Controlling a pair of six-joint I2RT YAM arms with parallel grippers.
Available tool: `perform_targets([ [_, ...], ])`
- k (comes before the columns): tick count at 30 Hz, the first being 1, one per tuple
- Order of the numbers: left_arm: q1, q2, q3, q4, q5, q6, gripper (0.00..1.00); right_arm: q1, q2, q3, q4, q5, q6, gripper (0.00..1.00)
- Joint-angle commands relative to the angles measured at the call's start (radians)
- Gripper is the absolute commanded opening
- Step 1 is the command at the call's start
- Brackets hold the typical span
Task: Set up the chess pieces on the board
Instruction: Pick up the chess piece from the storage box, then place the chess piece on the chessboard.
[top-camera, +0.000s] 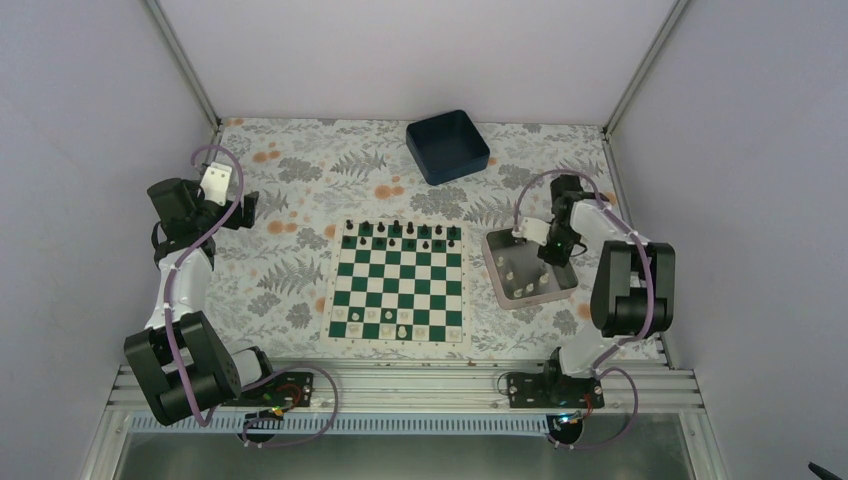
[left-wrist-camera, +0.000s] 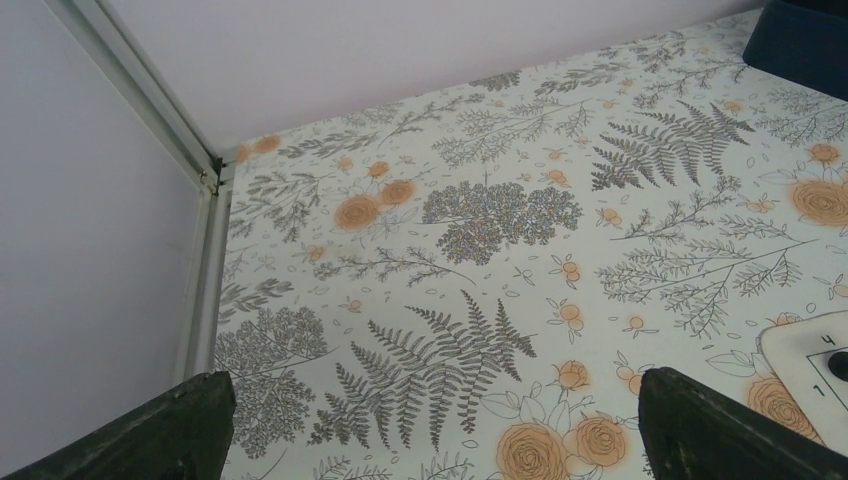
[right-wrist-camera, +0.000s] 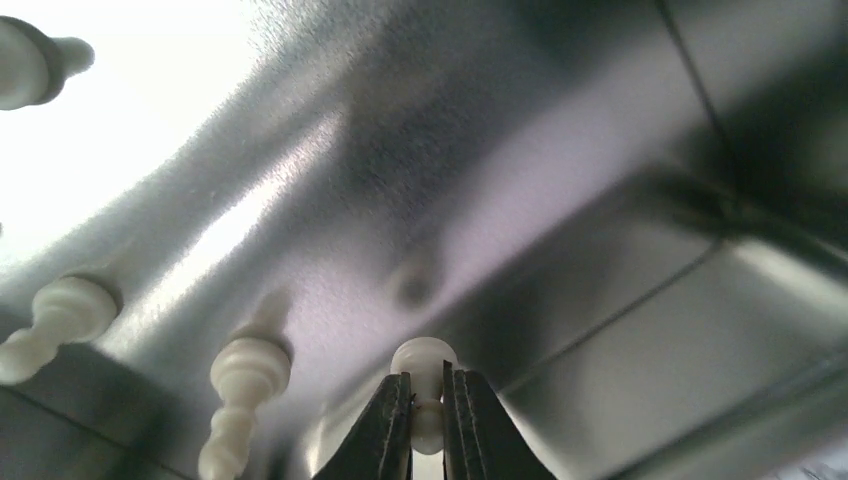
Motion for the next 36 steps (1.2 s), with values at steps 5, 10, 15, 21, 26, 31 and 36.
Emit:
perform_targets([
  [5,0.007,-0.002,-0.008,0.020,0.005,0.003,1.00,0.118,-0.165,0.112,-0.155,0.005,0.050,0.04],
  [10,0.007,-0.001,-0.007,0.019,0.004,0.002,1.00,0.373,-0.233,0.184,-0.257,-0.026,0.149,0.05],
  [15,0.007,-0.005,-0.007,0.019,0.003,0.002,1.00,0.624,-0.232,0.191,-0.259,-0.070,0.259,0.05],
  [21,0.007,-0.006,-0.008,0.017,0.002,0.002,1.00,0.854,-0.148,0.157,-0.191,-0.102,0.339,0.07],
  [26,0.008,-0.008,-0.008,0.017,0.002,0.002,1.00,0.945,-0.081,0.151,-0.138,-0.133,0.353,0.07],
  [31,0.008,-0.008,-0.006,0.014,0.006,0.002,1.00,1.032,-0.015,0.141,-0.101,-0.161,0.361,0.07],
  [36,0.008,-0.010,-0.008,0.016,0.007,0.002,1.00,1.075,0.071,0.137,-0.071,-0.179,0.357,0.08],
])
